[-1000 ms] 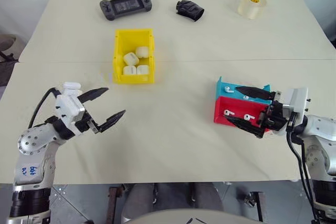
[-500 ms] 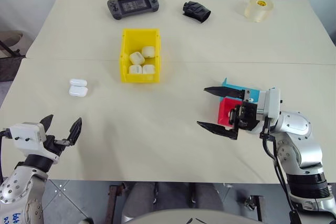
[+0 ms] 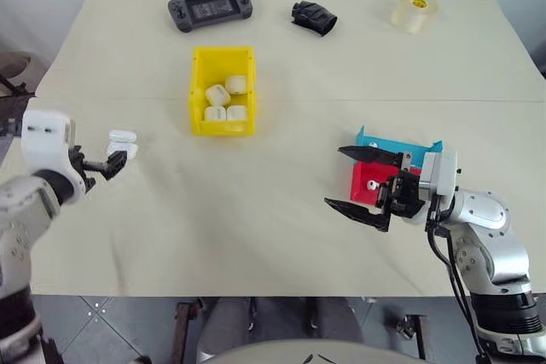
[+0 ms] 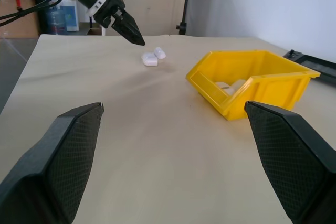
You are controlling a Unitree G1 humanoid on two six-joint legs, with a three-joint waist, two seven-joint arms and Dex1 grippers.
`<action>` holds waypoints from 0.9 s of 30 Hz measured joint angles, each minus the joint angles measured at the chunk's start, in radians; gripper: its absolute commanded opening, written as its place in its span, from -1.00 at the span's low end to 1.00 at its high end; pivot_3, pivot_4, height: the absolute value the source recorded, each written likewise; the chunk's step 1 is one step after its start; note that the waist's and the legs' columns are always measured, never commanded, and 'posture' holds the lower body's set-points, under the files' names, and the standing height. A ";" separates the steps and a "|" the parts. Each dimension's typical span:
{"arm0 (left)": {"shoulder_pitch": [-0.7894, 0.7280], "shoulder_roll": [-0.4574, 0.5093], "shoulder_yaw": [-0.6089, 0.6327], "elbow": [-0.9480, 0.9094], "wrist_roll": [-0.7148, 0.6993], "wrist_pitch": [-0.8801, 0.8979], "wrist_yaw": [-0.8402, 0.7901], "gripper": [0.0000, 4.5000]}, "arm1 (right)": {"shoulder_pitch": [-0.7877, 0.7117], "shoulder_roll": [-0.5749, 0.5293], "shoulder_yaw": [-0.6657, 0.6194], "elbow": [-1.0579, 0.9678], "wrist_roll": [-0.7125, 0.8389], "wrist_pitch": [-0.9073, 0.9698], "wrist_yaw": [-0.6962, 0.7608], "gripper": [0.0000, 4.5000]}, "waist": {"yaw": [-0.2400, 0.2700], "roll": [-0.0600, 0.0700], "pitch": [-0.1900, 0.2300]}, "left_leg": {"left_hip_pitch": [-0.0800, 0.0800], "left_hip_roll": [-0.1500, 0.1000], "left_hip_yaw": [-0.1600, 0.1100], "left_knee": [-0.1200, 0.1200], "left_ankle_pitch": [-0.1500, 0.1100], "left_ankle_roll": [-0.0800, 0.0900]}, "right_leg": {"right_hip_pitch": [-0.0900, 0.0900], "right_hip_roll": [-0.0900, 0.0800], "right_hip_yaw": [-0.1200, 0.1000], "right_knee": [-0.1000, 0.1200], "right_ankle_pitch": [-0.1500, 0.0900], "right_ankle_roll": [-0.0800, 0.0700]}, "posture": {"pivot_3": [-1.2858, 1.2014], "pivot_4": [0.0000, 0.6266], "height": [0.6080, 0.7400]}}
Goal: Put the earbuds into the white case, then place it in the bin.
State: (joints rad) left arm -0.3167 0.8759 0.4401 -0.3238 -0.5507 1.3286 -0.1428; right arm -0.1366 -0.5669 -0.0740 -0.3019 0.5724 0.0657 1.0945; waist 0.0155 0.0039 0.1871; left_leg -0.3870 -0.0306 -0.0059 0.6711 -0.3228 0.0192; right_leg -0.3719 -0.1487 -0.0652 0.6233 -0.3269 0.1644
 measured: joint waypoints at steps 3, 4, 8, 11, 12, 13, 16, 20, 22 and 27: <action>-0.105 0.062 -0.096 0.117 0.007 0.105 -0.037 0.99 | 0.001 0.006 0.007 -0.011 -0.001 0.001 -0.013 1.00 | -0.005 0.000 0.000 | 0.000 -0.001 0.002 -0.002 0.000 -0.001 | -0.002 0.000 0.000 0.001 0.000 0.000 | 0.03 -0.52 1.00; -0.129 0.081 -0.138 0.163 0.012 0.111 -0.056 0.99 | 0.001 0.007 0.010 -0.011 -0.002 0.001 -0.018 1.00 | -0.008 0.000 0.000 | 0.000 -0.001 0.002 -0.002 0.001 -0.001 | -0.003 0.000 0.000 0.001 0.000 0.000 | 0.03 -0.52 1.00; -0.200 0.116 -0.256 0.338 0.070 0.075 -0.113 0.99 | 0.002 0.009 0.014 -0.018 -0.002 0.001 -0.032 1.00 | -0.017 0.000 0.000 | 0.000 -0.003 0.002 -0.003 0.001 -0.001 | -0.003 0.000 0.000 0.001 0.000 0.000 | 0.03 -0.52 1.00; -0.259 0.109 -0.303 0.422 0.098 0.043 -0.143 0.99 | 0.002 0.010 0.016 -0.024 -0.002 0.001 -0.041 1.00 | -0.016 -0.001 0.000 | 0.000 -0.002 0.002 -0.003 0.001 -0.002 | -0.003 0.000 -0.001 0.001 0.000 0.000 | 0.03 -0.52 1.00; -0.289 0.100 -0.321 0.451 0.108 0.034 -0.153 0.99 | 0.002 0.011 0.018 -0.026 -0.002 0.001 -0.043 1.00 | -0.015 -0.001 0.000 | 0.000 -0.003 0.002 -0.003 0.001 -0.002 | -0.003 0.000 0.000 0.001 0.000 0.000 | 0.03 -0.52 1.00; -0.312 0.099 -0.346 0.468 0.119 0.024 -0.164 0.99 | 0.002 0.013 0.024 -0.028 -0.002 0.001 -0.045 1.00 | -0.013 -0.001 0.000 | -0.001 -0.003 0.002 -0.002 0.001 -0.002 | -0.003 0.000 -0.001 0.001 0.000 0.000 | 0.03 -0.52 1.00; -0.357 0.099 -0.403 0.502 0.137 0.019 -0.199 0.99 | 0.002 0.018 0.028 -0.035 -0.002 0.001 -0.051 1.00 | -0.014 -0.001 0.000 | -0.001 -0.004 0.002 -0.002 0.001 -0.002 | -0.003 0.000 0.000 0.001 0.000 0.000 | 0.03 -0.52 1.00; -0.395 0.099 -0.460 0.556 0.171 0.007 -0.237 0.99 | 0.002 0.020 0.028 -0.049 -0.001 0.002 -0.060 1.00 | -0.015 -0.001 0.000 | -0.001 -0.003 0.002 -0.002 0.001 -0.002 | -0.003 0.000 -0.001 0.001 0.000 0.000 | 0.03 -0.52 1.00; -0.419 0.099 -0.480 0.580 0.187 -0.001 -0.259 0.99 | 0.002 0.022 0.028 -0.051 -0.001 0.002 -0.064 1.00 | -0.016 -0.001 0.000 | -0.001 -0.003 0.002 -0.002 0.001 -0.002 | -0.003 0.001 -0.001 0.001 0.000 0.000 | 0.03 -0.52 1.00; -0.472 0.098 -0.531 0.655 0.230 -0.022 -0.306 0.99 | 0.002 0.041 0.043 -0.052 -0.002 0.002 -0.077 1.00 | -0.016 -0.001 0.000 | -0.001 -0.003 0.002 -0.002 0.001 -0.001 | -0.003 0.000 -0.001 0.002 0.000 0.000 | 0.03 -0.52 1.00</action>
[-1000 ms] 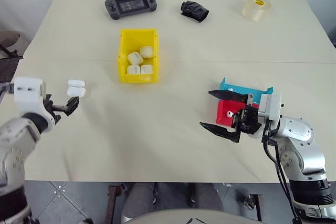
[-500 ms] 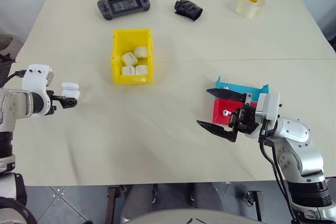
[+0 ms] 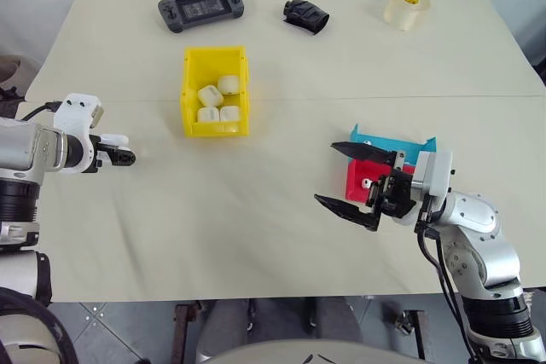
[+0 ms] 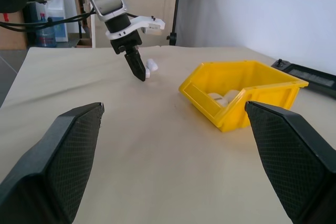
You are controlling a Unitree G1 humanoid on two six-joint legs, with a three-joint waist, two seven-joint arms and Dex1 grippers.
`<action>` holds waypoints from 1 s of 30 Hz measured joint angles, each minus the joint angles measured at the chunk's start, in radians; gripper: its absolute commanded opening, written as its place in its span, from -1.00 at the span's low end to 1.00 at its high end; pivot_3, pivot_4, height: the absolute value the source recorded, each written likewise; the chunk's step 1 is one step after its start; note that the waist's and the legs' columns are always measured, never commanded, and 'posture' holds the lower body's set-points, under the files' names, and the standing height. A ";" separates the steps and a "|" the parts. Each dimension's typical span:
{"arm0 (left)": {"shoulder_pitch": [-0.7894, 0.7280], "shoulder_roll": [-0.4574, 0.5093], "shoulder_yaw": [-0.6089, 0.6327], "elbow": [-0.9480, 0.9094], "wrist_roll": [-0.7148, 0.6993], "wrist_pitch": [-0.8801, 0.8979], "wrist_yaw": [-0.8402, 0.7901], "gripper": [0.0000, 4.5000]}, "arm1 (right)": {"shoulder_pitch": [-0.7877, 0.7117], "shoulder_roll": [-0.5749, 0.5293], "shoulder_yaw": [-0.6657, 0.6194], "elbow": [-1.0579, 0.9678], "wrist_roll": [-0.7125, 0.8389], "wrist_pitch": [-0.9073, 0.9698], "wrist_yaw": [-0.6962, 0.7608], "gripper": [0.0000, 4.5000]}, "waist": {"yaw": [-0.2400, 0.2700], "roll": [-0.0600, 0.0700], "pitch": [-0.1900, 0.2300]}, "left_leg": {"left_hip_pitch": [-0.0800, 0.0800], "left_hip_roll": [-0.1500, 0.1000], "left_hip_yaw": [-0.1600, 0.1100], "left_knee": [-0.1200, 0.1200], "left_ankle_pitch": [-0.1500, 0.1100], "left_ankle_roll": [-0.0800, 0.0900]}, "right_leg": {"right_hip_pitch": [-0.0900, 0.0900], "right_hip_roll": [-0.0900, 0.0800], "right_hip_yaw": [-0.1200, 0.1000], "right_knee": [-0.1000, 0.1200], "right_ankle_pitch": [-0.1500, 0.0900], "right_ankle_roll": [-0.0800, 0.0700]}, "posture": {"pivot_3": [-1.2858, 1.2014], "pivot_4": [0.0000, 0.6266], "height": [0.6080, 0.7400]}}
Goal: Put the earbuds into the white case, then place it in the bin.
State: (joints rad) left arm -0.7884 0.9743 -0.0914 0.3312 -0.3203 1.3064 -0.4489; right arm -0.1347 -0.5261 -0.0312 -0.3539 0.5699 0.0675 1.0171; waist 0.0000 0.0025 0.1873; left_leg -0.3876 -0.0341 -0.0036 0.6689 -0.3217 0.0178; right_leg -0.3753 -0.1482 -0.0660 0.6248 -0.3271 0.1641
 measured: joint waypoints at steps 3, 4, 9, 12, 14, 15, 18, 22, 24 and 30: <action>-0.018 -0.005 -0.021 0.014 0.018 0.000 -0.017 0.99 | 0.001 0.012 0.011 0.000 -0.004 -0.002 -0.009 1.00 | 0.000 0.000 0.000 | 0.000 0.000 0.000 0.000 0.000 0.000 | 0.000 0.000 0.000 0.000 0.000 0.000 | 0.03 -0.52 1.00; -0.021 -0.005 -0.025 0.020 0.023 0.000 -0.026 0.99 | 0.004 0.014 0.014 -0.002 -0.008 -0.002 -0.013 1.00 | 0.000 0.000 0.000 | 0.000 0.000 0.000 0.000 0.000 0.000 | 0.000 0.000 0.000 0.001 0.000 0.000 | 0.03 -0.52 1.00; -0.021 -0.005 -0.025 0.028 0.037 -0.001 -0.058 0.59 | 0.016 0.025 0.017 -0.013 -0.016 -0.004 -0.028 1.00 | 0.000 0.000 0.000 | 0.000 0.000 0.000 0.000 0.000 0.000 | 0.000 0.000 0.000 0.001 0.000 0.000 | 0.03 -0.52 1.00; -0.021 -0.007 -0.025 0.028 0.041 0.004 -0.069 0.24 | 0.024 0.026 0.024 -0.014 -0.021 -0.005 -0.030 1.00 | -0.002 0.000 0.000 | 0.001 0.001 0.000 0.000 0.000 0.000 | 0.000 0.000 0.000 0.001 0.000 0.000 | 0.03 -0.52 1.00; -0.021 -0.010 -0.023 0.028 0.044 0.004 -0.069 0.24 | 0.024 0.026 0.024 -0.014 -0.021 -0.005 -0.031 1.00 | -0.002 0.000 0.000 | 0.001 0.001 0.000 0.001 0.000 0.000 | 0.000 0.000 0.000 0.002 0.000 0.000 | 0.03 -0.52 1.00; -0.021 -0.011 -0.021 0.027 0.045 0.004 -0.070 0.24 | 0.024 0.026 0.024 -0.014 -0.021 -0.005 -0.031 1.00 | -0.002 0.000 0.000 | 0.001 0.001 0.000 0.001 0.000 0.000 | 0.000 0.000 0.000 0.002 0.000 0.000 | 0.03 -0.52 1.00; 0.003 -0.011 0.006 0.008 0.046 -0.001 -0.071 0.24 | 0.023 0.025 0.024 -0.014 -0.021 -0.005 -0.031 1.00 | -0.003 0.000 0.000 | 0.001 0.001 0.000 0.001 0.000 0.000 | 0.000 0.000 0.000 0.002 0.000 0.000 | 0.03 -0.52 1.00; 0.133 0.016 0.071 -0.107 0.026 -0.085 -0.135 0.24 | 0.025 0.020 0.020 -0.016 -0.021 -0.004 -0.031 1.00 | -0.007 0.000 0.000 | 0.001 0.005 0.001 0.000 0.000 0.000 | -0.001 0.000 0.001 0.002 0.000 0.000 | 0.03 -0.52 1.00; 0.274 0.024 0.155 -0.212 -0.007 -0.218 -0.215 0.24 | 0.025 0.010 0.018 -0.018 -0.021 -0.003 -0.031 1.00 | -0.007 0.000 0.000 | 0.000 0.007 0.001 -0.001 0.000 0.000 | -0.002 -0.001 0.000 0.001 0.000 0.000 | 0.03 -0.52 1.00; 0.621 -0.032 0.427 -0.456 -0.137 -0.570 -0.464 0.24 | 0.033 -0.024 -0.038 -0.018 -0.017 -0.001 -0.030 1.00 | 0.002 0.000 0.000 | -0.001 0.007 0.001 0.001 0.000 0.000 | 0.001 -0.001 0.000 -0.003 0.000 -0.001 | 0.03 -0.52 1.00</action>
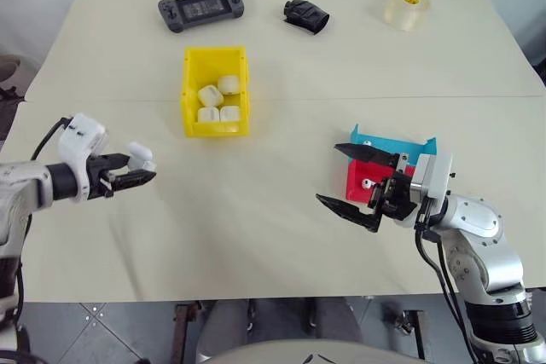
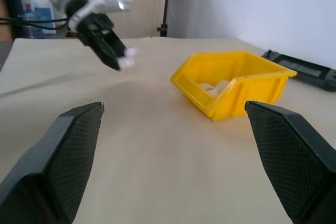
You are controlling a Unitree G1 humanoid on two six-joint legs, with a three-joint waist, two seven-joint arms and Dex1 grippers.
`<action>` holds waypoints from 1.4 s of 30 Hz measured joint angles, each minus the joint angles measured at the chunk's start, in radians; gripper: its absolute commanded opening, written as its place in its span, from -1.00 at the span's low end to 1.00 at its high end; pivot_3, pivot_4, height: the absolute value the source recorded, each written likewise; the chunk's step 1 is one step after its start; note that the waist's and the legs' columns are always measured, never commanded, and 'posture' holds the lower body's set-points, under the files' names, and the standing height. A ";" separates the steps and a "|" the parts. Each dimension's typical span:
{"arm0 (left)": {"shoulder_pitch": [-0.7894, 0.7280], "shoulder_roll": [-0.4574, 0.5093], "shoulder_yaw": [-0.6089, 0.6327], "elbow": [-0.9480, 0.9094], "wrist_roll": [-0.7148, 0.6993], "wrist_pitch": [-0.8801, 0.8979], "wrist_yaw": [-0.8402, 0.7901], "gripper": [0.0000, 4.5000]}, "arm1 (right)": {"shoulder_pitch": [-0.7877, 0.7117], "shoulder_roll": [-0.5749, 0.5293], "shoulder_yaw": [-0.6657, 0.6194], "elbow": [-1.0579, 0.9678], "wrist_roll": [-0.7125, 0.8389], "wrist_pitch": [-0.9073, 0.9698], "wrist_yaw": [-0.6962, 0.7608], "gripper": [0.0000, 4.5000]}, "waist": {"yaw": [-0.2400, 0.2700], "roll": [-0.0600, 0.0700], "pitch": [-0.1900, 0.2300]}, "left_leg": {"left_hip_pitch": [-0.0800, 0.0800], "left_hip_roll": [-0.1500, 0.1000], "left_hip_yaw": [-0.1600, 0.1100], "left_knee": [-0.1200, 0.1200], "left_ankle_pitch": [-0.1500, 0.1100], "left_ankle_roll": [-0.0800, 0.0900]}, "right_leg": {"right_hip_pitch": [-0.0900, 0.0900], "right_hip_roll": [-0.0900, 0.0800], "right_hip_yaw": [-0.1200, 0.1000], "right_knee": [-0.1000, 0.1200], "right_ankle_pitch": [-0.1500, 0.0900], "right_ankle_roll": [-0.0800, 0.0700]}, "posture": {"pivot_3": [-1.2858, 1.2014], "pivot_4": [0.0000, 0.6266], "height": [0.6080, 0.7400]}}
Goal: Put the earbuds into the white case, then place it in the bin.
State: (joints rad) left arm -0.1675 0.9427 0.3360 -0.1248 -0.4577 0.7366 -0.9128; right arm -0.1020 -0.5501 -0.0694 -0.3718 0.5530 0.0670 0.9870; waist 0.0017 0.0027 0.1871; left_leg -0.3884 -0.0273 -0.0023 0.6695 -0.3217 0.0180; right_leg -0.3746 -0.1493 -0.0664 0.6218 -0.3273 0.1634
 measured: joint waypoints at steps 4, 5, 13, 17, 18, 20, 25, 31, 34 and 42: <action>0.132 -0.168 0.073 -0.121 -0.070 -0.259 -0.117 0.24 | 0.018 -0.036 -0.048 0.005 0.005 0.001 0.005 1.00 | 0.013 -0.001 -0.001 | 0.000 0.000 0.000 0.002 0.000 0.000 | 0.001 0.000 -0.001 -0.001 0.000 -0.001 | 0.03 -0.52 1.00; 0.148 -0.197 0.060 -0.141 -0.073 -0.307 -0.149 0.24 | 0.023 -0.046 -0.064 0.005 0.007 0.002 0.004 1.00 | 0.016 -0.001 -0.001 | 0.000 0.000 0.001 0.002 0.000 0.000 | 0.002 0.000 0.000 -0.001 0.000 -0.001 | 0.03 -0.52 1.00; 0.084 -0.459 -0.197 -0.189 -0.083 -0.511 -0.203 0.24 | 0.116 -0.153 -0.233 -0.007 0.019 0.021 0.001 1.00 | 0.025 -0.001 -0.001 | 0.000 -0.001 0.000 0.009 -0.002 0.004 | 0.005 0.000 -0.001 0.000 0.001 0.000 | 0.03 -0.52 1.00; -0.009 -0.579 -0.299 -0.169 -0.080 -0.595 -0.208 0.24 | 0.251 -0.188 -0.353 -0.031 0.021 0.024 0.009 1.00 | 0.029 0.001 -0.001 | 0.000 -0.001 0.000 0.009 -0.002 0.004 | 0.006 0.000 -0.002 0.000 0.001 0.000 | 0.03 -0.52 1.00; -0.036 -0.617 -0.334 -0.163 -0.081 -0.621 -0.221 0.24 | 0.296 -0.195 -0.392 -0.038 0.020 0.028 0.014 1.00 | 0.033 0.001 -0.001 | 0.000 -0.002 0.000 0.010 -0.003 0.005 | 0.008 0.000 -0.003 -0.001 0.001 0.000 | 0.03 -0.52 1.00; -0.087 -0.660 -0.395 -0.127 -0.080 -0.670 -0.262 0.24 | 0.372 -0.208 -0.466 -0.061 0.021 0.031 0.027 1.00 | 0.034 0.001 -0.001 | 0.001 -0.003 0.000 0.011 -0.004 0.006 | 0.011 0.000 -0.003 -0.003 0.001 0.001 | 0.03 -0.52 1.00; -0.201 -0.726 -0.480 -0.002 -0.067 -0.771 -0.351 0.24 | 0.543 -0.216 -0.637 -0.064 0.024 0.038 0.081 1.00 | 0.027 0.002 -0.002 | 0.004 -0.004 -0.001 0.011 -0.004 0.007 | 0.016 0.001 -0.006 -0.009 0.001 0.001 | 0.03 -0.52 1.00; -0.267 -0.748 -0.524 0.065 -0.018 -0.831 -0.357 0.24 | 0.629 -0.226 -0.735 -0.022 0.016 0.031 0.138 1.00 | 0.023 0.002 -0.002 | 0.004 -0.002 -0.002 0.011 -0.004 0.007 | 0.017 0.001 -0.006 -0.011 0.001 0.001 | 0.03 -0.52 1.00; -0.260 -0.748 -0.545 0.061 0.003 -0.823 -0.319 0.24 | 0.633 -0.255 -0.734 -0.002 -0.005 0.047 0.149 1.00 | 0.025 0.002 -0.002 | 0.004 0.000 -0.002 0.011 -0.004 0.007 | 0.017 0.001 -0.006 -0.011 0.001 0.001 | 0.03 -0.52 1.00; -0.246 -0.731 -0.561 0.044 0.050 -0.799 -0.227 0.24 | 0.495 -0.479 -0.552 -0.037 -0.029 0.311 0.096 1.00 | 0.027 0.004 -0.003 | 0.003 0.000 -0.005 0.011 -0.004 0.007 | 0.017 0.001 -0.008 -0.012 0.001 0.001 | 0.03 -0.52 1.00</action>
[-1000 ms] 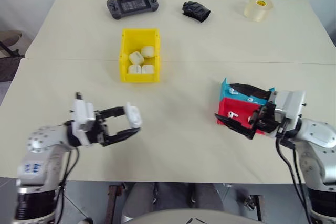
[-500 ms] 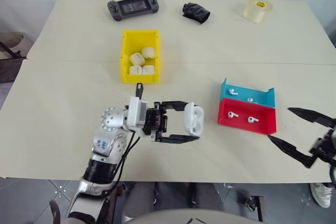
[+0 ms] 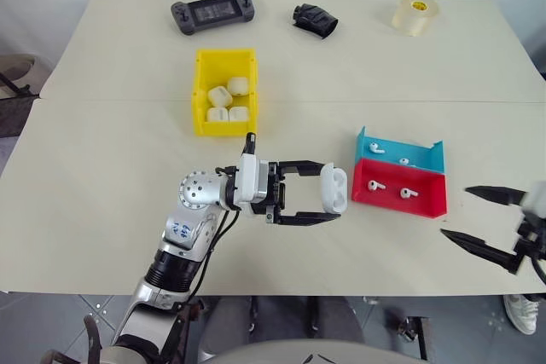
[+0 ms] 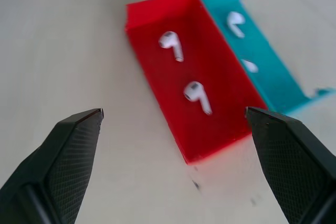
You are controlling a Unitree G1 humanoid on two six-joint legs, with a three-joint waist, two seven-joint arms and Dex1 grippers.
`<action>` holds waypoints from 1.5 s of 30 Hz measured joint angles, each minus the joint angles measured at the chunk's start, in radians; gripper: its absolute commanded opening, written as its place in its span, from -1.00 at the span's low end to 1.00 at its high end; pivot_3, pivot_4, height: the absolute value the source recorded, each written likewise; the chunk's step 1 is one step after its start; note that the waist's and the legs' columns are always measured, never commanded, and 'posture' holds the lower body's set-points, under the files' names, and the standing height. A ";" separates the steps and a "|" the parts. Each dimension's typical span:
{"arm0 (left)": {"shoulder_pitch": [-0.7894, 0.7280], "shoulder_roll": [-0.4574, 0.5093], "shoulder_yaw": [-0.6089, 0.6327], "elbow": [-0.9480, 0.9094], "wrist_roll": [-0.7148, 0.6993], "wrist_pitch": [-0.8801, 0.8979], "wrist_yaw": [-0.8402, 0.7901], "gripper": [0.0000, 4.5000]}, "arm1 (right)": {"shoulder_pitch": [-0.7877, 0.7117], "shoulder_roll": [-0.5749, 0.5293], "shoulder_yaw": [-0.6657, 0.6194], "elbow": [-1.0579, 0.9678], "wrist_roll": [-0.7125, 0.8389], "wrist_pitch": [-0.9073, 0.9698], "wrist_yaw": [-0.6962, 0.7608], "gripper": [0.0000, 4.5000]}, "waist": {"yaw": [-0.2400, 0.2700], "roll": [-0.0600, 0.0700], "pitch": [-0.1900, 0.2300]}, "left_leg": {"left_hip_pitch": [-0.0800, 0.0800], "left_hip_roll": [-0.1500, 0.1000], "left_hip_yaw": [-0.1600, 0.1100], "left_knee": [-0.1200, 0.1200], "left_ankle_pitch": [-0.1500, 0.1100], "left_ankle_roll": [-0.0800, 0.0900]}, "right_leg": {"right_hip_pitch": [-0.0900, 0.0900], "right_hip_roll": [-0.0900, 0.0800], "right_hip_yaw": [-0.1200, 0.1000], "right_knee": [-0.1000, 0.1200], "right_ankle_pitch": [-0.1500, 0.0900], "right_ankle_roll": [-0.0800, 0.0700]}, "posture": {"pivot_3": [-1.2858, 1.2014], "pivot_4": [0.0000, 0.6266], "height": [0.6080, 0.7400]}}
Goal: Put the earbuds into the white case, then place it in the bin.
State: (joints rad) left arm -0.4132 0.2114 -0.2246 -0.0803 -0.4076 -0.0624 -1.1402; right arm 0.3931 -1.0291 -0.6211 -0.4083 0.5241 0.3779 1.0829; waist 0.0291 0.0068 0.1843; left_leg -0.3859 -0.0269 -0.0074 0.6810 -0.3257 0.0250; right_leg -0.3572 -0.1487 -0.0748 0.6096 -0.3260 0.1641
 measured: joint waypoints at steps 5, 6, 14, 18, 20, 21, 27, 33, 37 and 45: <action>0.006 0.013 -0.008 -0.017 0.004 0.007 0.012 0.24 | -0.252 -0.130 0.235 0.031 -0.048 0.129 -0.034 1.00 | -0.001 0.000 0.000 | -0.002 -0.001 -0.001 0.002 0.000 0.000 | 0.000 -0.001 -0.001 -0.001 0.000 0.001 | 0.03 -0.52 1.00; 0.006 0.013 -0.012 -0.019 0.004 0.007 0.012 0.24 | -0.286 -0.148 0.275 0.037 -0.059 0.144 -0.032 1.00 | 0.002 0.000 0.000 | -0.002 -0.002 -0.003 0.002 0.000 0.000 | 0.000 -0.001 -0.002 -0.001 0.000 0.001 | 0.03 -0.52 1.00; 0.004 0.015 -0.025 -0.029 -0.001 0.007 0.003 0.24 | -0.569 -0.169 0.592 0.207 -0.217 0.113 0.044 1.00 | -0.003 0.001 0.001 | -0.004 -0.002 -0.004 0.002 0.000 0.000 | 0.000 -0.001 -0.003 -0.003 0.000 0.001 | 0.03 -0.52 1.00; 0.005 0.015 -0.029 -0.031 -0.001 0.007 0.003 0.24 | -0.623 -0.172 0.654 0.270 -0.269 0.093 0.092 1.00 | -0.003 0.001 0.001 | -0.004 -0.002 -0.004 0.002 0.000 0.000 | 0.000 -0.001 -0.003 -0.003 0.001 0.001 | 0.03 -0.52 1.00; 0.006 0.013 -0.031 -0.031 -0.001 0.006 0.004 0.24 | -0.644 -0.172 0.677 0.300 -0.288 0.074 0.113 1.00 | -0.003 0.001 0.001 | -0.004 -0.002 -0.003 0.002 0.000 0.000 | 0.000 -0.001 -0.003 -0.003 0.001 0.001 | 0.03 -0.52 1.00; 0.008 0.008 -0.034 -0.031 0.000 0.003 0.005 0.24 | -0.653 -0.172 0.685 0.315 -0.300 0.062 0.122 1.00 | -0.003 0.001 0.001 | -0.004 -0.002 -0.004 0.002 0.000 0.000 | 0.000 -0.001 -0.003 -0.003 0.001 0.001 | 0.03 -0.52 1.00; 0.042 -0.003 -0.066 0.023 0.024 -0.077 -0.016 0.24 | -0.688 -0.154 0.718 0.366 -0.345 0.011 0.156 0.92 | -0.004 0.001 0.001 | -0.004 -0.002 -0.003 0.002 0.000 0.000 | 0.000 0.000 -0.004 -0.003 0.001 0.001 | 0.03 -0.52 1.00; 0.044 0.029 -0.047 0.018 0.015 -0.088 -0.034 0.24 | -0.727 -0.123 0.746 0.387 -0.374 -0.009 0.169 0.46 | -0.004 0.001 0.001 | -0.004 -0.002 -0.003 0.002 0.000 0.000 | 0.000 -0.001 -0.003 -0.003 0.001 0.001 | 0.03 -0.52 1.00; 0.045 0.033 -0.046 0.014 0.011 -0.086 -0.034 0.24 | -0.747 -0.105 0.754 0.410 -0.390 -0.026 0.173 0.46 | -0.003 0.001 0.001 | -0.004 -0.002 -0.003 0.002 0.000 0.000 | 0.000 -0.001 -0.004 -0.003 0.001 0.001 | 0.03 -0.52 1.00; 0.045 0.033 -0.047 0.003 0.009 -0.074 -0.028 0.24 | -0.789 -0.097 0.776 0.457 -0.425 -0.066 0.203 0.46 | -0.004 0.001 0.001 | -0.004 -0.002 -0.003 0.002 0.000 0.000 | 0.000 -0.001 -0.004 -0.003 0.001 0.001 | 0.03 -0.52 1.00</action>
State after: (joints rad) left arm -0.3682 0.2439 -0.2712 -0.0774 -0.3986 -0.1365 -1.1687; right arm -0.3956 -1.1264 0.1546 0.0484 0.0988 0.3115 1.2860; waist 0.0251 0.0079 0.1851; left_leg -0.3895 -0.0290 -0.0108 0.6827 -0.3255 0.0245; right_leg -0.3573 -0.1494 -0.0784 0.6067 -0.3254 0.1653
